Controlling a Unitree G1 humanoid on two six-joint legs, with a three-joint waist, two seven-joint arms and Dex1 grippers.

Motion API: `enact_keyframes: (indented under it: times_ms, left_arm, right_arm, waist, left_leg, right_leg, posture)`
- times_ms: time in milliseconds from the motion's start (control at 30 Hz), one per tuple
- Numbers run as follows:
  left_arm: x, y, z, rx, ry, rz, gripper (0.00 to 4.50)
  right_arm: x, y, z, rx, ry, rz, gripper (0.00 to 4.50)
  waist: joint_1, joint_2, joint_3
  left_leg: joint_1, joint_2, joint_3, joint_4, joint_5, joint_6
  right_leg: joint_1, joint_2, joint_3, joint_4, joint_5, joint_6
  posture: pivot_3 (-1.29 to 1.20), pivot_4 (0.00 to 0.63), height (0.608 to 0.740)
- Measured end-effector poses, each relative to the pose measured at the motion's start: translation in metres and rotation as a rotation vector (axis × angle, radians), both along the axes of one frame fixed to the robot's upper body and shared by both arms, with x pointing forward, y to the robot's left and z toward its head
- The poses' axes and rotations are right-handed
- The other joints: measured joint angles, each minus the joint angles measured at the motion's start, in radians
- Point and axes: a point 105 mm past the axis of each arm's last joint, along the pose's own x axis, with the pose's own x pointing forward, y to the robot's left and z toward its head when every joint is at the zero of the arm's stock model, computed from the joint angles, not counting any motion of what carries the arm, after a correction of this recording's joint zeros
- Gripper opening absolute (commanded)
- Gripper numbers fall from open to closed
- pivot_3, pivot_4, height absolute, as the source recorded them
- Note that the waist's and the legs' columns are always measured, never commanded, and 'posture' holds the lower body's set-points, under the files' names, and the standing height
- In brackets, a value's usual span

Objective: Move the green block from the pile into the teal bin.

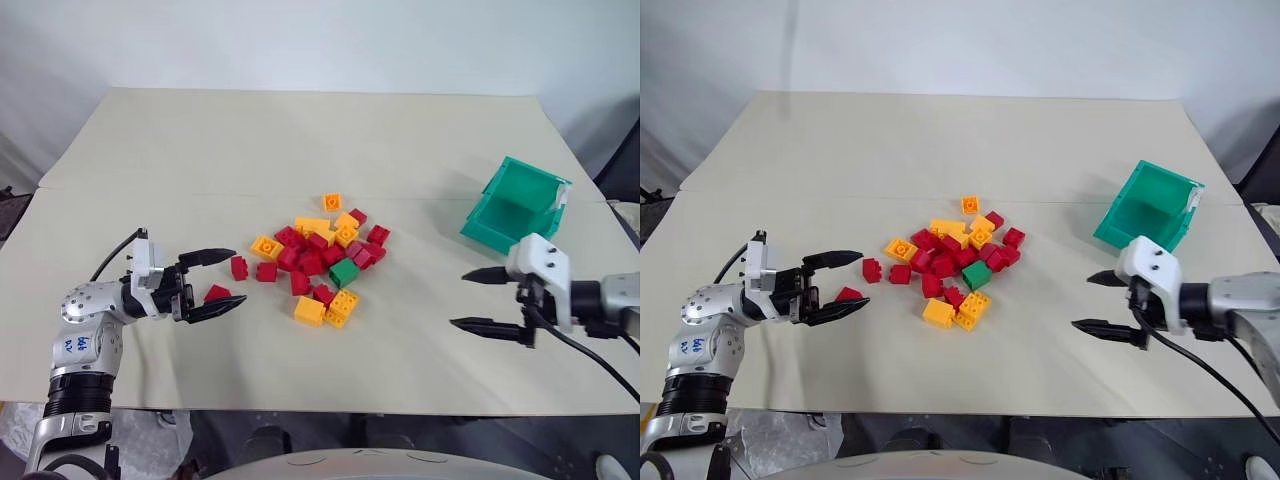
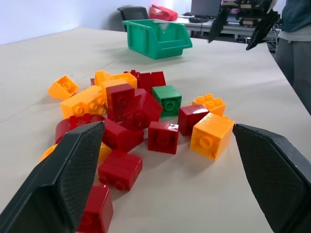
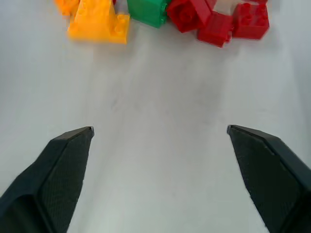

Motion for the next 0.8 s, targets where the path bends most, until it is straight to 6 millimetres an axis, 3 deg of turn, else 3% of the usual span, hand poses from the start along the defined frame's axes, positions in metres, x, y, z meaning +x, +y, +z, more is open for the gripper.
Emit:
enact_keyframes:
  times_ms: [100, 167, 300, 400, 500, 800]
  left_arm:
    - [0.0, 0.002, -0.003, -0.003, 0.014, 0.001, 4.5]
    - [0.0, 0.002, -0.003, -0.002, 0.013, -0.001, 4.5]
    - [0.002, 0.002, 0.001, 0.001, -0.002, -0.001, 4.5]
    - [0.004, -0.002, 0.003, -0.004, -0.012, -0.008, 4.5]
    - [0.005, -0.007, 0.002, -0.012, -0.016, -0.016, 4.5]
    - [-0.002, -0.005, -0.006, -0.016, -0.002, 0.011, 4.5]
  right_arm:
    - [-0.004, -0.005, 0.005, -0.011, -0.014, -0.008, 4.46]
    - [-0.001, 0.002, 0.014, -0.01, -0.065, 0.01, 4.46]
    - [0.012, 0.032, 0.028, 0.011, -0.14, 0.08, 4.46]
    - [0.036, 0.078, 0.033, 0.088, -0.189, 0.179, 4.46]
    - [0.059, 0.112, 0.03, 0.065, -0.182, 0.242, 4.46]
    - [0.093, 0.151, 0.001, -0.13, -0.071, 0.393, 4.46]
  waist:
    - [-0.001, 0.0, 0.0]
    - [-0.003, 0.0, 0.0]
    - [-0.005, 0.0, 0.0]
    - [-0.021, 0.0, 0.0]
    - [-0.026, 0.0, 0.0]
    - [-0.028, 0.0, 0.0]
  left_leg:
    - [0.0, 0.0, 0.0, 0.0, 0.0, 0.0]
    - [0.001, 0.0, 0.0, 0.0, 0.0, -0.001]
    - [0.003, 0.001, -0.001, 0.0, 0.001, -0.002]
    - [0.003, 0.0, -0.001, 0.0, 0.003, -0.004]
    - [0.002, 0.001, -0.002, 0.0, 0.003, -0.005]
    - [-0.002, -0.001, 0.001, 0.0, 0.003, -0.005]
  right_leg:
    - [0.0, 0.0, 0.0, 0.0, 0.0, 0.0]
    - [0.0, 0.0, 0.0, 0.001, 0.0, 0.0]
    - [0.0, 0.0, 0.0, 0.0, 0.0, -0.001]
    - [0.0, 0.0, 0.001, 0.001, 0.0, -0.001]
    - [-0.001, 0.001, 0.0, 0.005, 0.0, -0.002]
    - [-0.002, -0.001, 0.0, 0.001, 0.0, -0.001]
  posture:
    - [0.0, 0.15, 0.74]
    - [0.0, 0.15, 0.74]
    - [0.0, 0.15, 0.74]
    - [0.0, 0.15, 0.74]
    - [0.0, 0.15, 0.74]
    - [0.0, 0.15, 0.74]
